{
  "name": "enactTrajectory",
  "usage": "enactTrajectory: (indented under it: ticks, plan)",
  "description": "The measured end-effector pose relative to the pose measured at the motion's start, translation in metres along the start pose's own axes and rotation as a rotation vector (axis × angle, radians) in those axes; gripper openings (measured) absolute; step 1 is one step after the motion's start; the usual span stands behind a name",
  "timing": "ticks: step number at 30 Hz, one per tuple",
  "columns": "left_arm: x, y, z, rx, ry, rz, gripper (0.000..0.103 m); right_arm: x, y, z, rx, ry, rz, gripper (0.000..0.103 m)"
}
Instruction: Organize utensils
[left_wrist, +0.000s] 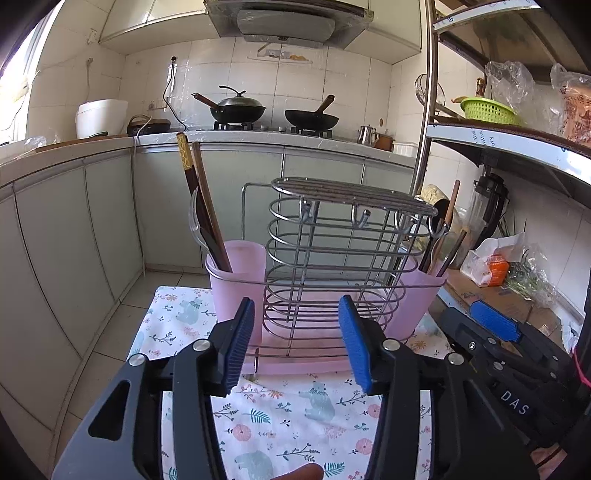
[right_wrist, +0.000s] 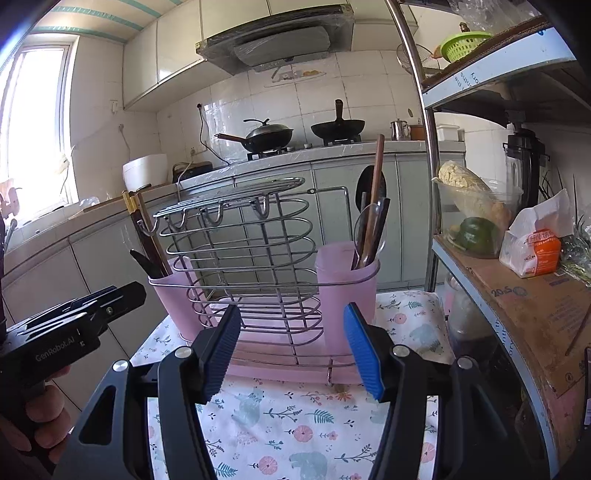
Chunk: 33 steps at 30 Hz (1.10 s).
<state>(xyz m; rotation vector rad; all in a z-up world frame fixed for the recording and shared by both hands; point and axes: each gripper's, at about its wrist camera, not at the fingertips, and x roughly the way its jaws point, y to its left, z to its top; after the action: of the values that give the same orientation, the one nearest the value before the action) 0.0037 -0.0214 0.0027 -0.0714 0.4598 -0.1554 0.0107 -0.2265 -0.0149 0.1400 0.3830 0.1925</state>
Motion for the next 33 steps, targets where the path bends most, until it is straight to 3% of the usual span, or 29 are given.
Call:
enactTrajectory:
  ticks: [15,33]
  plan:
    - [0.006,0.004,-0.009,-0.053,0.068,0.003,0.049,0.003,0.003,-0.004,-0.020,0.046,-0.023,0.064]
    - [0.005,0.003,-0.013,-0.057,0.075,0.011,0.049,0.006,0.002,-0.009,-0.021,0.076,-0.044,0.064]
